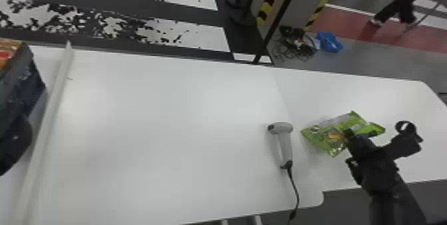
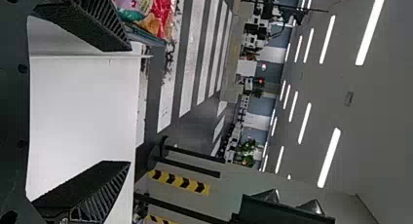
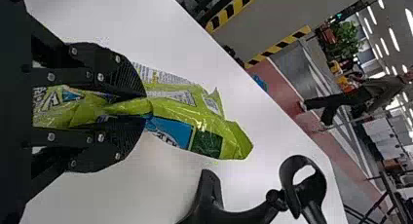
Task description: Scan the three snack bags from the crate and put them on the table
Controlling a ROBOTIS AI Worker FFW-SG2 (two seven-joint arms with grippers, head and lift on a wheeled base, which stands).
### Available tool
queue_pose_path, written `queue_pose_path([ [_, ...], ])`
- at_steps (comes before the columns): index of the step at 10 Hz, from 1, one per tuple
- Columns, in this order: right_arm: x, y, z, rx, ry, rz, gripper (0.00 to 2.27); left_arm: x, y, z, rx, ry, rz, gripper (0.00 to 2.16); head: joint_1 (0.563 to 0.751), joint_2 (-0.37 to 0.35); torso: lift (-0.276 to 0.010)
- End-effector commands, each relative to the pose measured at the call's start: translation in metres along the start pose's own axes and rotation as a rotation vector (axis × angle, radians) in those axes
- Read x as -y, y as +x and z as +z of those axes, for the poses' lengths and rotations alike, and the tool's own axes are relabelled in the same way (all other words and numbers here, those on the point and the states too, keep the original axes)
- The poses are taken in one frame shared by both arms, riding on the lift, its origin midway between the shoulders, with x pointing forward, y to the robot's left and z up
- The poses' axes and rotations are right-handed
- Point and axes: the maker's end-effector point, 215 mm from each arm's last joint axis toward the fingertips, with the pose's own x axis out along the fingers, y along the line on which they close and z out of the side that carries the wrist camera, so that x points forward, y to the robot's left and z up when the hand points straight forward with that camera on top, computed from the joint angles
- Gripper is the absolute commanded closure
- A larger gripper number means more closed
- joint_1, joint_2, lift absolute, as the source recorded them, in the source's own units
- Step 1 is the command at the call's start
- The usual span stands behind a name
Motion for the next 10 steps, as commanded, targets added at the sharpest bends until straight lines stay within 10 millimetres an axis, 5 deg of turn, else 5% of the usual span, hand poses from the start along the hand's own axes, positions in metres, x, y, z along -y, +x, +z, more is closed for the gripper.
queue_pose_path([
  [1,-0.008,-0.012,0.018,0.042,-0.033,-0.005,0.06,0.004,0.000,0.000,0.001,-0.002,-0.006,0.03,0.695,-0.350,-0.094],
  [3,-0.027,-0.039,0.036,0.103,-0.092,0.015,0.06,0.007,0.002,0.001,0.003,-0.004,-0.008,0.03,0.695,-0.350,-0.094],
  [5,-0.093,-0.088,0.026,0.139,-0.229,0.165,0.07,0.014,0.006,0.000,0.002,-0.005,-0.016,0.03,0.695,-0.350,-0.094],
  [6,-0.137,-0.115,0.008,0.135,-0.286,0.264,0.07,0.018,0.008,0.000,0.002,-0.001,-0.022,0.03,0.695,-0.350,-0.094],
  [9,-0.247,-0.198,-0.100,0.034,-0.500,0.505,0.07,0.018,0.005,-0.001,-0.003,0.001,-0.020,0.03,0.695,-0.350,-0.094],
  [10,-0.276,-0.231,-0.131,0.030,-0.576,0.596,0.07,0.016,0.003,-0.003,-0.007,0.002,-0.017,0.03,0.695,-0.291,-0.094],
])
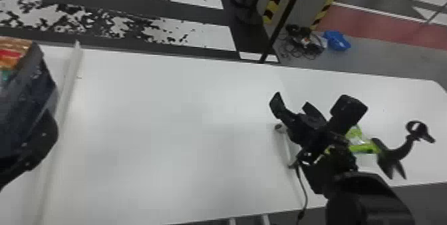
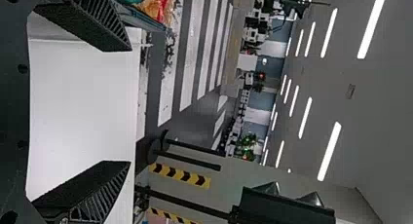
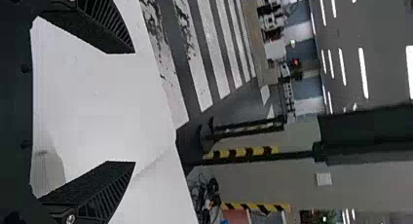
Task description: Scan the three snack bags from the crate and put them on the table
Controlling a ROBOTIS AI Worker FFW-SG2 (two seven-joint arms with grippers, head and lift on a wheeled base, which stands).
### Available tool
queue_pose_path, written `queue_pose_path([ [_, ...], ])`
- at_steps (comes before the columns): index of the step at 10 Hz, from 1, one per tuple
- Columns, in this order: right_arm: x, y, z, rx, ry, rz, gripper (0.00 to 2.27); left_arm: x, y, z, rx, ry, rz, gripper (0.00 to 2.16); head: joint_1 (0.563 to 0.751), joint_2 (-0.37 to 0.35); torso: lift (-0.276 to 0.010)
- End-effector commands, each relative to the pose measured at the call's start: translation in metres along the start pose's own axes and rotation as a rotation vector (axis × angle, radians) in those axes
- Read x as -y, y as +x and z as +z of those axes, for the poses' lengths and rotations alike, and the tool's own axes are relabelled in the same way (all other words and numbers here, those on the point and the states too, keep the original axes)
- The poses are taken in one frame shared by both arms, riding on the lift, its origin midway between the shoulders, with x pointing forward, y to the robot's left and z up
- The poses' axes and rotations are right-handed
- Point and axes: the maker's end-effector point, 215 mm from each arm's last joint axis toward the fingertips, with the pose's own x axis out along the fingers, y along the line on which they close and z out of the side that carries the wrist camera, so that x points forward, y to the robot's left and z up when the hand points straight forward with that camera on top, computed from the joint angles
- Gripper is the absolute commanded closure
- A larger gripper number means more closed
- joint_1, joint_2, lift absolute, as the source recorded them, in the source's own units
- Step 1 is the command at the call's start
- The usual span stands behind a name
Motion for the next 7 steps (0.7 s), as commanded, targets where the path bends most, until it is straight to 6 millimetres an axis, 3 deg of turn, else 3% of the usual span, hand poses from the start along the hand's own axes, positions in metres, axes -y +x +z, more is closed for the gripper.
queue_pose_path([
  [1,-0.074,-0.025,-0.013,-0.001,-0.086,0.114,0.07,-0.001,-0.002,-0.001,-0.003,0.002,0.003,0.03,0.695,-0.208,-0.094],
  [3,-0.135,-0.058,-0.024,0.004,-0.085,0.198,0.08,0.003,0.000,-0.005,-0.010,-0.005,0.001,0.03,0.695,-0.102,-0.094],
  [4,-0.153,-0.070,-0.023,0.038,-0.097,0.200,0.09,0.007,0.002,-0.008,-0.018,0.001,0.004,0.03,0.695,-0.046,-0.094],
  [6,-0.155,-0.080,-0.023,0.062,-0.061,0.177,0.09,0.011,0.003,-0.010,-0.028,-0.001,0.003,0.03,0.695,0.001,-0.094],
  [7,-0.155,-0.087,-0.024,0.073,-0.053,0.180,0.09,-0.001,0.001,-0.009,-0.058,0.004,0.023,0.03,0.695,0.007,-0.094],
])
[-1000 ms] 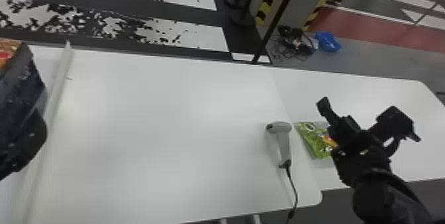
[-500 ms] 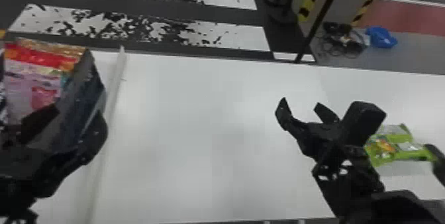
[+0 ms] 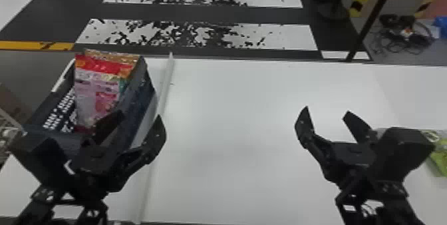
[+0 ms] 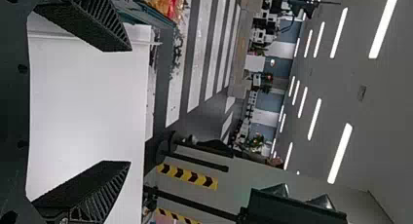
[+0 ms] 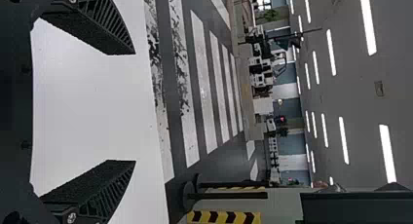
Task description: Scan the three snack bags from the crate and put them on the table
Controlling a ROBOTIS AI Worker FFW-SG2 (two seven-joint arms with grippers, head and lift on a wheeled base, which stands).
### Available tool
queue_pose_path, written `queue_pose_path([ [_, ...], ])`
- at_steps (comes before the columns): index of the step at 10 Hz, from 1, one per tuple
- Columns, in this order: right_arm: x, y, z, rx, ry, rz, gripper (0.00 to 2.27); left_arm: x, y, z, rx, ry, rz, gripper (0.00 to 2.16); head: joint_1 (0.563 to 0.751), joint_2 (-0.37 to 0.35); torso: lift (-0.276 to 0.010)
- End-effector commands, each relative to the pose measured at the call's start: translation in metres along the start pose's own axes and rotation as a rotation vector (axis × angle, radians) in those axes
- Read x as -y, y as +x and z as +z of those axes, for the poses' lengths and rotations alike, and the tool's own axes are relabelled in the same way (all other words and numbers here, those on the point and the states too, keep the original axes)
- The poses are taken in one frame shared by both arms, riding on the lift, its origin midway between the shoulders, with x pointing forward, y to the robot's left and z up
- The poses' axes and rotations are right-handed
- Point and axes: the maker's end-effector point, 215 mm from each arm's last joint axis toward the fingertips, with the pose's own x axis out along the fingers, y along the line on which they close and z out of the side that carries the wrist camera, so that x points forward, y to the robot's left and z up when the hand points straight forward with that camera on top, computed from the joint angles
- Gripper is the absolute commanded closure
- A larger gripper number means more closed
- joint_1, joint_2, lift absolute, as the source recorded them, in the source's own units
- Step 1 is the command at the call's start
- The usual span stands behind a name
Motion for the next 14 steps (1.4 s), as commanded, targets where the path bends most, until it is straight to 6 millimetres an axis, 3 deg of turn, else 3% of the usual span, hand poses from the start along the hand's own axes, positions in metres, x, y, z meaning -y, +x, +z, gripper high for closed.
queue_pose_path([
  [1,-0.008,-0.008,-0.004,0.002,0.004,0.014,0.09,-0.026,-0.002,0.003,-0.051,-0.010,0.038,0.03,0.695,0.014,-0.094],
  [3,-0.018,-0.010,-0.009,-0.002,-0.018,0.030,0.09,-0.070,-0.002,0.030,-0.043,-0.048,0.083,0.03,0.695,0.083,-0.094],
  [6,-0.027,-0.013,-0.012,-0.002,-0.037,0.050,0.09,-0.117,0.032,0.049,-0.114,-0.076,0.162,0.04,0.695,0.172,-0.094],
  [8,-0.028,-0.014,-0.015,-0.008,-0.049,0.054,0.10,-0.151,0.055,0.049,-0.157,-0.066,0.245,0.04,0.695,0.198,-0.094],
  [12,-0.025,-0.011,-0.026,-0.026,-0.064,0.054,0.10,-0.199,0.083,0.022,-0.316,-0.092,0.295,0.05,0.695,0.242,-0.094],
  [14,-0.023,-0.007,-0.036,-0.039,-0.078,0.050,0.10,-0.214,0.101,0.030,-0.327,-0.082,0.298,0.05,0.695,0.254,-0.094],
])
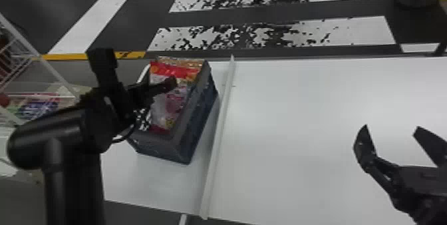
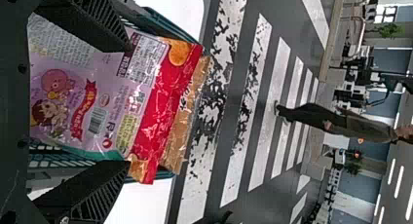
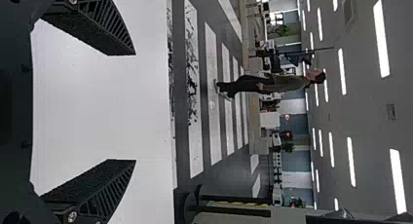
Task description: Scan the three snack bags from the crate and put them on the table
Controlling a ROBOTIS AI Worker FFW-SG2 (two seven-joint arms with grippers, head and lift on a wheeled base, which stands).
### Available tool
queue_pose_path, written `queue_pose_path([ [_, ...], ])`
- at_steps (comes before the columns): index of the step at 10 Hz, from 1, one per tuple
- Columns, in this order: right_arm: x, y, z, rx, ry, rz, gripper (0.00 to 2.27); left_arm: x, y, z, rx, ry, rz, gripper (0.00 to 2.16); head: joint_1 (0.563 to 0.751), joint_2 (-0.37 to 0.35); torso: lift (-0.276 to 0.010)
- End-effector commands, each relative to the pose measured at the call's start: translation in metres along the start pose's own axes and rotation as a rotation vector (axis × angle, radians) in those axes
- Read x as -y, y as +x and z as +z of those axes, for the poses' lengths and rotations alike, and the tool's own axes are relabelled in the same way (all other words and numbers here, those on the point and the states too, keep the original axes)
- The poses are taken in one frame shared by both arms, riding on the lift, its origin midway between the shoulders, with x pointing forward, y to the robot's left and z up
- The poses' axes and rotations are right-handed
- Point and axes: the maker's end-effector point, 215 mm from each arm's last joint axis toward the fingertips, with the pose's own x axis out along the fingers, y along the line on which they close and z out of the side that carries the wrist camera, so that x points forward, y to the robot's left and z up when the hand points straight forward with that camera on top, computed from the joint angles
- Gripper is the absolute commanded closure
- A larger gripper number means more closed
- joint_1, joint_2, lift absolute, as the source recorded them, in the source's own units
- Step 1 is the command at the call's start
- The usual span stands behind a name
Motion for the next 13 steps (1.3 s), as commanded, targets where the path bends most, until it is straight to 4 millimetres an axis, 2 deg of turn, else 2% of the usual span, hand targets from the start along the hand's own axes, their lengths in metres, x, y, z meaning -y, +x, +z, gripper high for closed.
queue_pose_path([
  [1,0.001,0.002,-0.006,-0.008,-0.009,-0.003,0.10,-0.003,0.017,0.011,-0.011,-0.002,-0.002,0.05,0.695,0.257,-0.094],
  [2,0.003,0.003,-0.008,-0.012,-0.016,-0.008,0.10,-0.002,0.030,0.016,-0.026,0.002,-0.003,0.04,0.695,0.257,-0.094],
  [4,0.007,0.006,-0.008,-0.009,-0.024,-0.018,0.10,0.010,0.052,0.019,-0.060,0.014,-0.025,0.04,0.695,0.244,-0.094],
  [6,0.011,0.009,-0.012,-0.015,-0.035,-0.028,0.10,0.016,0.063,0.001,-0.109,0.025,-0.025,0.04,0.695,0.225,-0.094],
  [9,0.018,0.015,-0.009,-0.001,-0.052,-0.046,0.10,0.005,0.069,-0.019,-0.152,0.018,0.001,0.04,0.695,0.210,-0.094],
  [10,0.020,0.015,-0.009,0.002,-0.052,-0.049,0.10,0.000,0.069,-0.025,-0.163,0.019,0.013,0.27,0.695,0.210,-0.094],
  [11,0.023,0.015,-0.010,0.004,-0.056,-0.060,0.10,-0.005,0.070,-0.035,-0.184,0.013,0.022,1.10,0.695,0.212,-0.094],
  [12,0.023,0.014,-0.006,0.017,-0.050,-0.066,0.10,-0.011,0.070,-0.046,-0.200,0.011,0.044,2.15,0.695,0.215,-0.094],
  [13,0.024,0.014,-0.006,0.018,-0.050,-0.078,0.10,-0.008,0.069,-0.047,-0.190,0.010,0.019,2.13,0.695,0.216,-0.094],
])
